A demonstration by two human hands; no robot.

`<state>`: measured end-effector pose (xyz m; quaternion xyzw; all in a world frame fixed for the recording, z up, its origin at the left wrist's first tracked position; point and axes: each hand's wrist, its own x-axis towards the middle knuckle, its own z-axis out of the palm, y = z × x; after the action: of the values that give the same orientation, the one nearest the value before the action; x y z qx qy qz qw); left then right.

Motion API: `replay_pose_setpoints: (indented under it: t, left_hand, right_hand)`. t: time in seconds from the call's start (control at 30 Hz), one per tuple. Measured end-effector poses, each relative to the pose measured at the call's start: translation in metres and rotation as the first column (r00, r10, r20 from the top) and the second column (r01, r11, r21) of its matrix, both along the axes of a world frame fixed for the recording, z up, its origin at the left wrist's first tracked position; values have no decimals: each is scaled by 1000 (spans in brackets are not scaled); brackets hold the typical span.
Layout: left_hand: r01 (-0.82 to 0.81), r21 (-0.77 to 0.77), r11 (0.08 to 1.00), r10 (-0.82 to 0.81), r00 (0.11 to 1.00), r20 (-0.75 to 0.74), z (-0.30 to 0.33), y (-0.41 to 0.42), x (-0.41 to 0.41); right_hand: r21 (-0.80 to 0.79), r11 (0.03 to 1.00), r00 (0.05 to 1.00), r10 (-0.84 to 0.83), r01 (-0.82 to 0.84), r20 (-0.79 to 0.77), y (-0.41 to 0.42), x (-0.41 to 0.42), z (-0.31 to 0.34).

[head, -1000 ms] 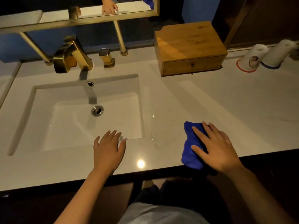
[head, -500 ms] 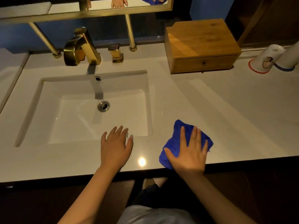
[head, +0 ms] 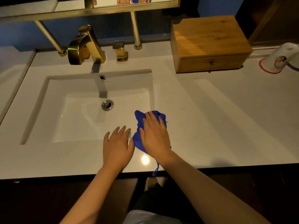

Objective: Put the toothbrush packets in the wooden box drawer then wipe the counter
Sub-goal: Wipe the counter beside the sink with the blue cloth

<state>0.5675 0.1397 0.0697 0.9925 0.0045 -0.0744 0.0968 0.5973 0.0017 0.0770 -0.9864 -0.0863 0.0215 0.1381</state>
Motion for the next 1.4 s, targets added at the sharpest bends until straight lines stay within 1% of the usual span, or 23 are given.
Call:
replay_pose_setpoints:
  t: [0.13,0.17,0.2,0.23,0.3,0.37,0.43,0.5,0.57,0.63,0.7,0.8,0.9,1.03,1.13,1.17,1.2,1.23,1.27,1.3,1.33,1.4]
  left_hand:
    - [-4,-15,1000,4,1000,5,2,-1,0]
    - [-2,-16,1000,2,1000,4,3,-1,0]
    - [2,-15,1000,-2,1000,2,3,-1,0]
    - [6,-13,1000,-6,1000,-1,2,-1,0]
    - [14,-3,1000,-14,1000,-1,2,-1,0]
    - [17,-1,1000,-17,1000,3,2,-1,0]
    - [16,-13,1000,-16,1000,7,1,-1,0]
    - [18,-20,1000,-18,1000,9,2,-1,0]
    - [23,-17,1000,-23,1000,9,2,-1,0]
    - [23,-15,1000,-23,1000,6,2,0,0]
    - [18,-13,1000,-18,1000,6,2,0,0]
    - [14,1,1000,-14,1000,1,2,1,1]
    - [18,16,1000,-18,1000,-12,1,-1,3]
    - [26,19,999,-25,999,-26,0,1,3]
    - [18,-13,1000,-19,1000,-23,3,0,3]
    - [14,-30,999,-14,1000,-24,4,0,3]
    - [11,-47,999,-12,1000,-26,5,0,5]
    - [9,-57,998,-11,1000,-26,6,0,7]
    - [5,-57,998,-6,1000,-21,5,1,8]
    - [-6,-48,999,5,1000,-11,5,3,11]
    - [-25,-36,999,25,1000,-2,4,4,14]
    - [-69,-9,998,69,998,0,3,5,20]
  right_hand:
    - [-19,988,980,154,-153,124,-37,-43,-9]
    - [-25,987,972,159,-157,173,-48,-55,-11]
    - [-35,992,968,127,-122,215,-59,-65,-13]
    - [-41,998,969,61,-52,239,-68,-74,-13]
    - [-52,989,962,-125,141,243,-83,-86,-15]
    - [-104,935,929,-317,340,192,-95,-88,-17]
    - [-142,850,861,-492,507,129,-103,-76,-17]
    - [-133,778,789,-611,614,70,-107,-56,-13]
    - [-127,755,759,-651,644,-21,-108,-29,-9]
    - [-123,780,782,-621,613,-41,-105,-5,-6]
    - [-126,840,844,-535,528,-27,-96,15,-5]
    - [-85,931,934,-357,354,-13,-66,37,-5]
    - [-39,986,987,-160,159,-7,-32,51,-5]
    - [3,998,998,61,-61,-24,-19,55,-2]
    - [123,966,969,239,-229,-70,-32,43,2]
    - [160,952,960,273,-261,-62,-37,35,2]
    - [185,946,961,274,-266,-22,-43,25,0]
    - [199,950,971,230,-239,67,-50,15,-4]
    - [201,962,975,151,-182,160,-58,7,-9]
    - [202,975,975,44,-89,218,-67,0,-12]
    - [190,981,974,-68,27,215,-76,-5,-13]
    - [87,959,941,-283,271,186,-94,-8,-13]
